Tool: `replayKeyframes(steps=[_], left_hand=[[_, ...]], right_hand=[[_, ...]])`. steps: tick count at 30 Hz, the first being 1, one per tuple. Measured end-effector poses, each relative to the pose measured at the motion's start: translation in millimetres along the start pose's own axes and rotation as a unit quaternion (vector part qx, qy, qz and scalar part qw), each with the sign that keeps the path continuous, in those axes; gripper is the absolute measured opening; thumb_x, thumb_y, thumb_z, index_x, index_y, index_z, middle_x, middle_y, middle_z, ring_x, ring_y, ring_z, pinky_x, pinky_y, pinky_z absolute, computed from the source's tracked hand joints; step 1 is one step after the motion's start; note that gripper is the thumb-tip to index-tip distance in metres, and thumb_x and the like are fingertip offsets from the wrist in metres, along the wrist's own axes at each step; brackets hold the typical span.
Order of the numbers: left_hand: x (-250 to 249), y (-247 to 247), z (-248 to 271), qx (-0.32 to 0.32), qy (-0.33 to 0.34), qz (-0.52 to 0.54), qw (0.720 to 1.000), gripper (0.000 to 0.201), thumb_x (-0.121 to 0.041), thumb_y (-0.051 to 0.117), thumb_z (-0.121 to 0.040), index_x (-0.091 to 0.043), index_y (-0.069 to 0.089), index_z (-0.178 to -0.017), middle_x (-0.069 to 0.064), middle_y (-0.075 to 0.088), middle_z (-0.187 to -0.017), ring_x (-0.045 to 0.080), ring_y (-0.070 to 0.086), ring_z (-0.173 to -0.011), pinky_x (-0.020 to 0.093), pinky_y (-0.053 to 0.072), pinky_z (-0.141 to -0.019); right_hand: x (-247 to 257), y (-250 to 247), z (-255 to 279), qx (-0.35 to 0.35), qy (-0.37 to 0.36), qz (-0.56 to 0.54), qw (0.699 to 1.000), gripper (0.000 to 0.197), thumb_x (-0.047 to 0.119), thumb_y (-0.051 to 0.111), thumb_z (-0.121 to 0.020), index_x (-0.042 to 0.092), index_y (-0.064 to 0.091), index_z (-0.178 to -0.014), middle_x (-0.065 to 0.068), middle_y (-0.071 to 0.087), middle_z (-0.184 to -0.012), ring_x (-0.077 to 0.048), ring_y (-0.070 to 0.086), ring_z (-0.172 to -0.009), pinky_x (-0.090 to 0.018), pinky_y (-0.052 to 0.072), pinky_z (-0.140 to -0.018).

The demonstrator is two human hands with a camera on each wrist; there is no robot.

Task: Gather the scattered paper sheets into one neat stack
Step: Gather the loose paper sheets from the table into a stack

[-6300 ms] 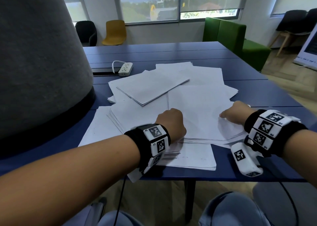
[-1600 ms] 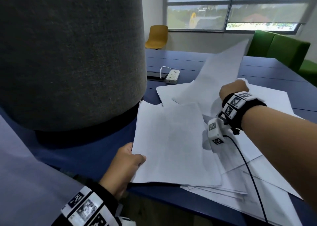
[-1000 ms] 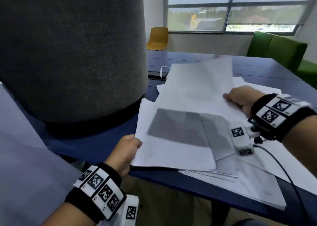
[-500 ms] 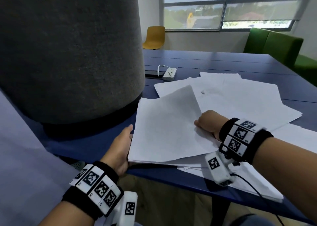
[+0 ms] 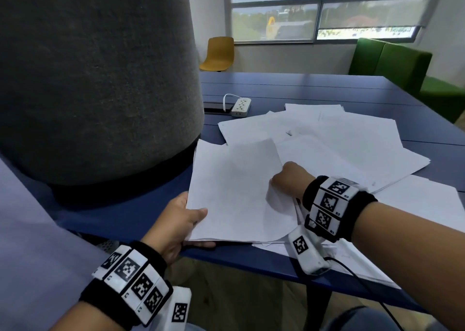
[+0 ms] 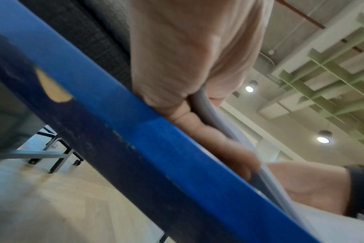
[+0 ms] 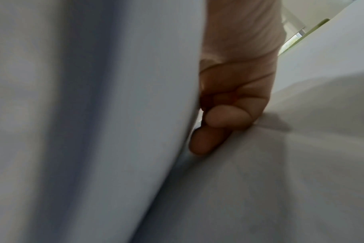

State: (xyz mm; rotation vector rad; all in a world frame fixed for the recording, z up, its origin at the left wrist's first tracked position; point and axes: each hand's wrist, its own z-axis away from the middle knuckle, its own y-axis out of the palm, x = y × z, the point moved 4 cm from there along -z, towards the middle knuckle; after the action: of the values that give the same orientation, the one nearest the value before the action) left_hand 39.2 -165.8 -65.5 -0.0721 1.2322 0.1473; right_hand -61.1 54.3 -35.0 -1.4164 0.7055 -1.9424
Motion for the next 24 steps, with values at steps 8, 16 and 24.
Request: replayKeyframes(steps=[8,16,24], left_hand=[[-8.0,8.0,7.2,-0.05,0.051,-0.054,0.996,0.03,-0.001,0.05,-0.098,-0.028,0.055,-0.111,0.007,0.067,-0.115,0.026,0.063,-0.076,0.021,0.043,-0.033],[-40.5,53.7,21.0,0.014,0.118,0.025,0.993,0.033,0.001,0.048,-0.097,-0.022,0.053,-0.12,0.006,0.068,-0.107,0.025,0.064,-0.068,0.022,0.039,-0.035],[-48.1,140.0,19.1,0.132,0.078,-0.033,0.988,0.034,-0.037,0.047,-0.1,-0.01,0.052,-0.121,0.017,0.064,-0.104,0.031,0.065,-0.051,0.025,0.043,-0.038]], right_hand=[[-7.5,-16.3,-0.5,-0.045,-0.008,0.042,0.998,0.032,0.028,0.059,-0.081,0.003,0.053,-0.101,-0.013,0.059,-0.101,-0.029,0.06,-0.089,-0.03,0.048,-0.071],[-34.8,-55.7,-2.9,-0.01,0.047,-0.263,0.964,0.034,0.027,0.05,-0.097,0.005,0.06,-0.12,-0.009,0.06,-0.11,-0.027,0.058,-0.11,-0.033,0.043,-0.095],[-84.7,-154.7,6.4,-0.153,0.003,-0.114,0.982,0.029,0.009,0.053,-0.091,-0.003,0.06,-0.117,-0.023,0.062,-0.111,-0.024,0.053,-0.086,-0.031,0.043,-0.074]])
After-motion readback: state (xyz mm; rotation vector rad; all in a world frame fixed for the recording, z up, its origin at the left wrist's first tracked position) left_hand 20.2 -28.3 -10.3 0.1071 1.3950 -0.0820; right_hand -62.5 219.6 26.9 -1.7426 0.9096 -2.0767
